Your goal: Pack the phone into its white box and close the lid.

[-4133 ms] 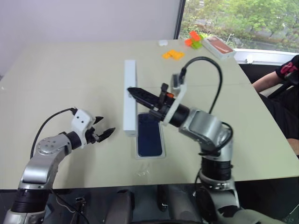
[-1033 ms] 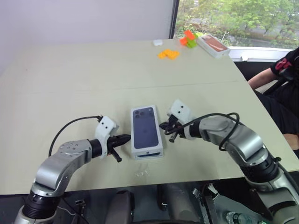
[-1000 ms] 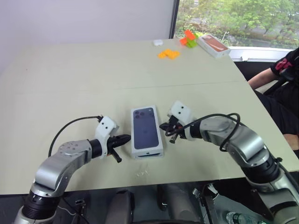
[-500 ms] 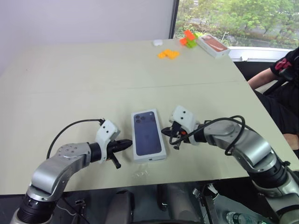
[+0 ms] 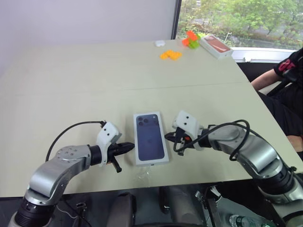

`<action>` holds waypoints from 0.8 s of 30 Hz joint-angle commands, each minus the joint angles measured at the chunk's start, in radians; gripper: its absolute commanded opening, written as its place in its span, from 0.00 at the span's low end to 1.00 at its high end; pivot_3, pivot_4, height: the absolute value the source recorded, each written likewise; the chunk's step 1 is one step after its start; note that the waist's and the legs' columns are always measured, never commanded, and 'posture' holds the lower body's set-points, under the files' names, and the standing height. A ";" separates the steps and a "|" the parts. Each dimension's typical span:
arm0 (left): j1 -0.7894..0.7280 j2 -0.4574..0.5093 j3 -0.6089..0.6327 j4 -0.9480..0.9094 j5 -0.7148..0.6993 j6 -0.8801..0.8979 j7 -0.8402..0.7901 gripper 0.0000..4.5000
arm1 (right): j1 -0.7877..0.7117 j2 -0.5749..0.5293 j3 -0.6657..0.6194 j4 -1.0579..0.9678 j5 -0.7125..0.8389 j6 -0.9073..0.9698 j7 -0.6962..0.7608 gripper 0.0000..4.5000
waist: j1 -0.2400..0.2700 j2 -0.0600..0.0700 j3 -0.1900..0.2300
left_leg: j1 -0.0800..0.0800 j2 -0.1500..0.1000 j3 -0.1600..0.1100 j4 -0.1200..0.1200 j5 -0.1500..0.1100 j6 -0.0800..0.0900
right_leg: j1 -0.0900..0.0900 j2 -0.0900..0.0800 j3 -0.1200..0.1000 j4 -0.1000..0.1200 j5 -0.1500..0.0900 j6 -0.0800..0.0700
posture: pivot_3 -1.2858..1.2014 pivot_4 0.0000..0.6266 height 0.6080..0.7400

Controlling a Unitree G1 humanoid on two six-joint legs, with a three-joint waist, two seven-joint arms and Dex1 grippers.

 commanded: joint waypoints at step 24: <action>-0.038 -0.007 0.217 0.049 -0.146 -0.007 0.008 0.01 | 0.070 -0.163 -0.171 -0.092 0.046 -0.161 0.190 0.00 | 0.006 0.000 0.000 | 0.001 0.000 0.000 0.001 0.000 0.000 | 0.001 0.000 -0.001 0.000 -0.001 0.002 | 0.52 0.24 1.00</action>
